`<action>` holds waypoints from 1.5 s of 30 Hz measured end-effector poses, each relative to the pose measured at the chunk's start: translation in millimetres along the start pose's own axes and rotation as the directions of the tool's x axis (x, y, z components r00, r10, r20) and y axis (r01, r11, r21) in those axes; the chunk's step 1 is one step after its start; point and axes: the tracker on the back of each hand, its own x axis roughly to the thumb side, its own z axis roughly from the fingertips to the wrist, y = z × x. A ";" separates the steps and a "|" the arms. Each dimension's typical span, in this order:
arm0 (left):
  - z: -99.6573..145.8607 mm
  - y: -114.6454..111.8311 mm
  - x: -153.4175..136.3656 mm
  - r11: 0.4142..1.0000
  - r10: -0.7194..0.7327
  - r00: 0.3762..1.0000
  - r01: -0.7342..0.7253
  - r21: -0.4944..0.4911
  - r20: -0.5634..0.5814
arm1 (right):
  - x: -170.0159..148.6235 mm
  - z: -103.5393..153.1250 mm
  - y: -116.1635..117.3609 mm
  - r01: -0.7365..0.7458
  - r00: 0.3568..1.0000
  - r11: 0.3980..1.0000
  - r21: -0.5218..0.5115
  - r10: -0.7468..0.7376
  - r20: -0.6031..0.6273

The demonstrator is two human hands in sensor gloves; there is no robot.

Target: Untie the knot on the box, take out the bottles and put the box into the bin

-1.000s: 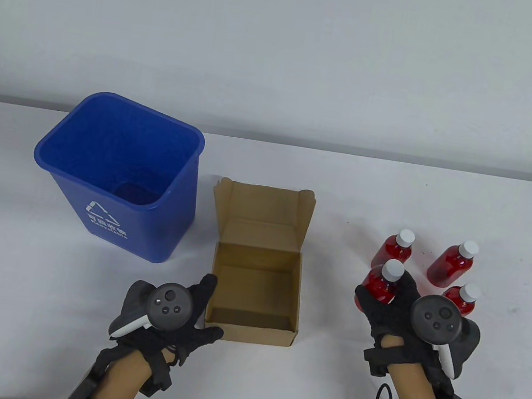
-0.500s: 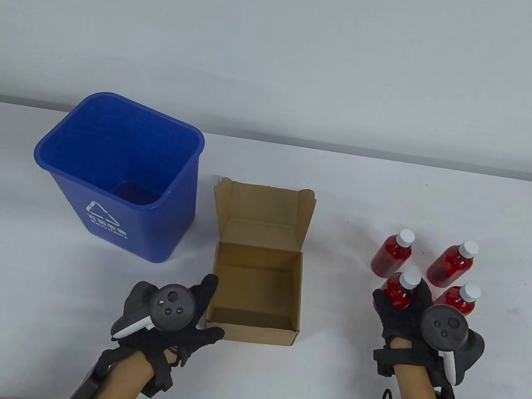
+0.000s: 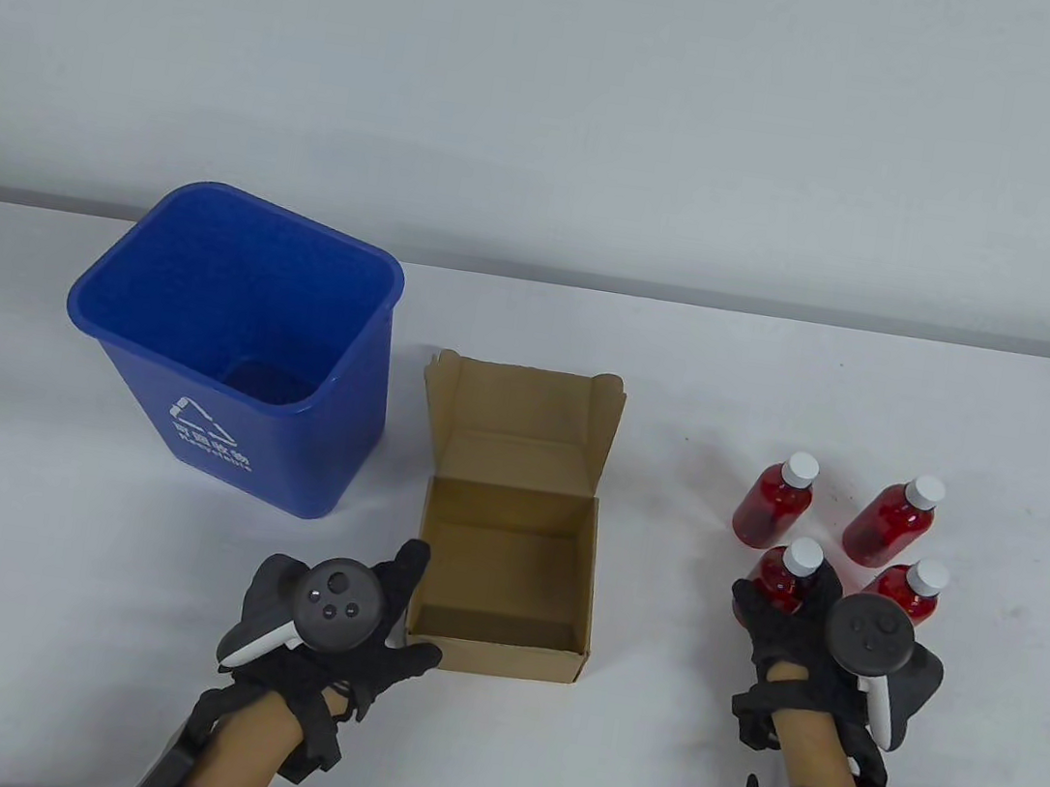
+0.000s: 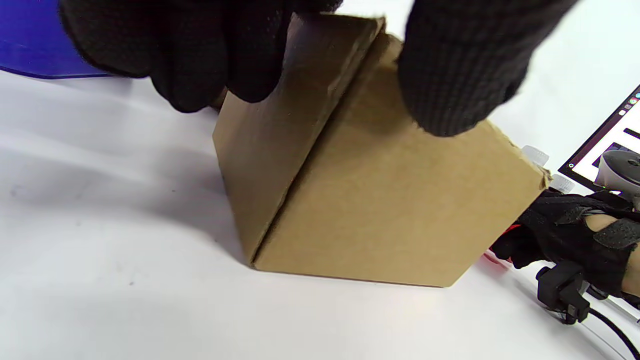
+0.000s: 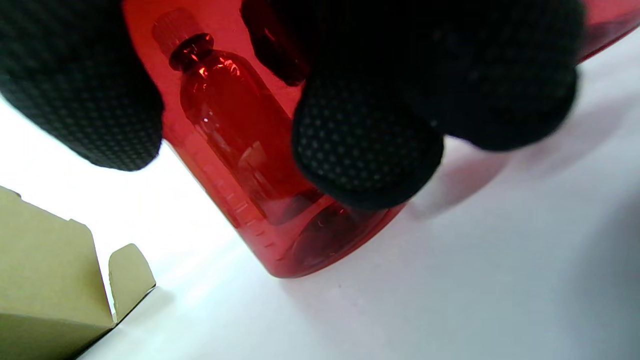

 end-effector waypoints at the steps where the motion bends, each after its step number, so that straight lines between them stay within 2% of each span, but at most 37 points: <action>1: 0.0 0.0 0.0 1.000 0.001 1.000 -0.001 0.000 0.000 | -0.4 0.4 0.6 -0.004 1.000 1.000 0.014 0.004 -0.009; 6: 0.2 0.5 -0.7 1.000 0.004 1.000 -0.004 0.003 0.000 | 1.5 4.7 -1.2 0.041 0.999 0.999 0.029 -0.041 -0.017; 10: 0.6 1.3 -1.2 1.000 0.012 1.000 -0.012 0.009 0.003 | 11.2 11.2 -17.7 0.055 0.998 0.998 -0.016 -0.055 0.029; 19: 7.0 13.5 0.8 0.995 0.034 0.999 -0.037 0.089 0.029 | 45.8 39.8 -65.5 0.140 0.966 0.974 -0.178 -0.095 0.241; 24: 12.7 20.8 5.6 0.986 0.049 0.997 -0.058 0.156 0.060 | 71.6 60.7 -76.4 0.157 0.913 0.958 -0.240 -0.048 0.405; 29: 17.0 23.0 12.0 0.974 0.037 0.995 -0.056 0.217 0.091 | 99.6 79.2 -60.1 0.110 0.831 0.981 -0.159 -0.003 0.556; 32: 16.6 20.1 14.1 0.975 0.027 0.995 -0.047 0.216 0.094 | 108.6 83.8 -44.5 0.077 0.802 0.993 -0.091 -0.007 0.597; 37: 14.3 13.8 18.8 0.978 0.003 0.995 -0.024 0.208 0.100 | 118.2 89.1 -20.8 0.008 0.763 1.000 0.015 -0.015 0.646; 45: 12.3 7.9 25.1 0.982 -0.004 0.995 -0.014 0.186 0.098 | 133.9 96.7 9.8 -0.105 0.745 0.988 0.117 0.000 0.667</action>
